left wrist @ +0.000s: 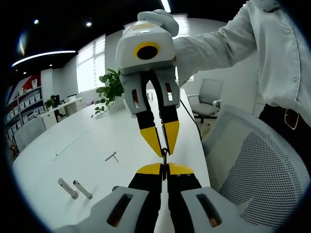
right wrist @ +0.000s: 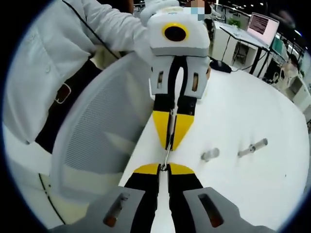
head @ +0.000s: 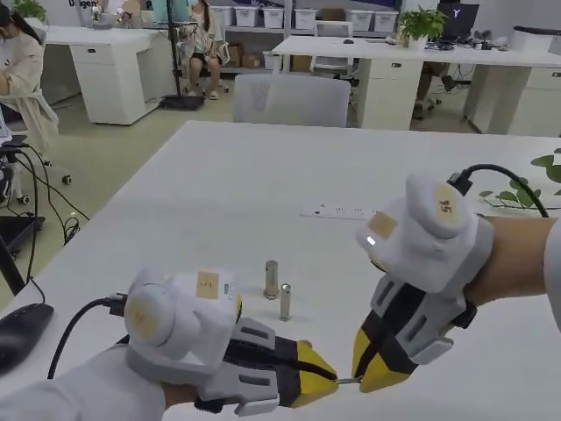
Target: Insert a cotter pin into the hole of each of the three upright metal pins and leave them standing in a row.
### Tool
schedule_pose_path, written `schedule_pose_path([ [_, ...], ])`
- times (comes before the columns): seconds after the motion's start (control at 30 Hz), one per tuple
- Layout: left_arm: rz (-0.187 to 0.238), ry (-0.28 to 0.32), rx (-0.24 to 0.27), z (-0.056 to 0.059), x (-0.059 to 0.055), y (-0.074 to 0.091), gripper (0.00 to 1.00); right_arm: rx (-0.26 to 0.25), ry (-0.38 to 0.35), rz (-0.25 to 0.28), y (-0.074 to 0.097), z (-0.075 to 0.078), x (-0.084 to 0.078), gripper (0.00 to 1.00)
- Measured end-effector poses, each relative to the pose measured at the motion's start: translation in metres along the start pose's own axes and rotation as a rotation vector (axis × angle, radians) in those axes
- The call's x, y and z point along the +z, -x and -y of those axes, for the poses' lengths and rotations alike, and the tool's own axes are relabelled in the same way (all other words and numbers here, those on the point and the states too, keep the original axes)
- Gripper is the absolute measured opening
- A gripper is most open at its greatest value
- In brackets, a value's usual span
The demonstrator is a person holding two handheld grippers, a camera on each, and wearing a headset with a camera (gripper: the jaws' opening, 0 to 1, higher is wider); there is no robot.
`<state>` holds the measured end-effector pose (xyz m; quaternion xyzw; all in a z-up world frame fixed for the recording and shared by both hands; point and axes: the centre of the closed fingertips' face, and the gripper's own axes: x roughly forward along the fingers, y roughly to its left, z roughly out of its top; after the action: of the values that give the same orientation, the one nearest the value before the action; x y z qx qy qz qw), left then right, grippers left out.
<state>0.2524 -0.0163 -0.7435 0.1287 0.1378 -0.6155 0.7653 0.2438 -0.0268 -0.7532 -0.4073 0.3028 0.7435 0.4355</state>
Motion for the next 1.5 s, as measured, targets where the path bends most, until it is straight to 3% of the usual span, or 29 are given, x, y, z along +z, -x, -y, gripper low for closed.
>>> schedule_pose_path([
  [0.2, -0.014, 0.007, 0.007, -0.0016, -0.0029, -0.0007, 0.00, -0.030, 0.027, -0.007, 0.0020, 0.0010, 0.0032, 0.07],
  [0.5, -0.020, -0.013, 0.012, -0.0011, 0.0001, -0.0016, 0.00, -0.001, -0.084, -0.006, -0.0009, 0.0020, -0.0020, 0.09],
  [0.63, -0.025, -0.028, 0.013, -0.0007, 0.0009, -0.0017, 0.00, 0.010, -0.097, -0.002, -0.0021, 0.0023, -0.0025, 0.09],
  [0.9, -0.053, -0.082, 0.004, 0.0041, 0.0004, -0.0022, 0.00, 0.082, -0.188, 0.033, -0.0015, -0.0001, -0.0008, 0.09],
  [1.2, -0.077, -0.124, -0.011, 0.0068, 0.0013, -0.0046, 0.00, 0.138, -0.251, 0.024, -0.0017, -0.0028, -0.0031, 0.07],
  [1.5, -0.046, -0.066, -0.001, 0.0005, 0.0011, -0.0027, 0.00, 0.073, -0.167, 0.020, -0.0013, 0.0013, -0.0033, 0.05],
])
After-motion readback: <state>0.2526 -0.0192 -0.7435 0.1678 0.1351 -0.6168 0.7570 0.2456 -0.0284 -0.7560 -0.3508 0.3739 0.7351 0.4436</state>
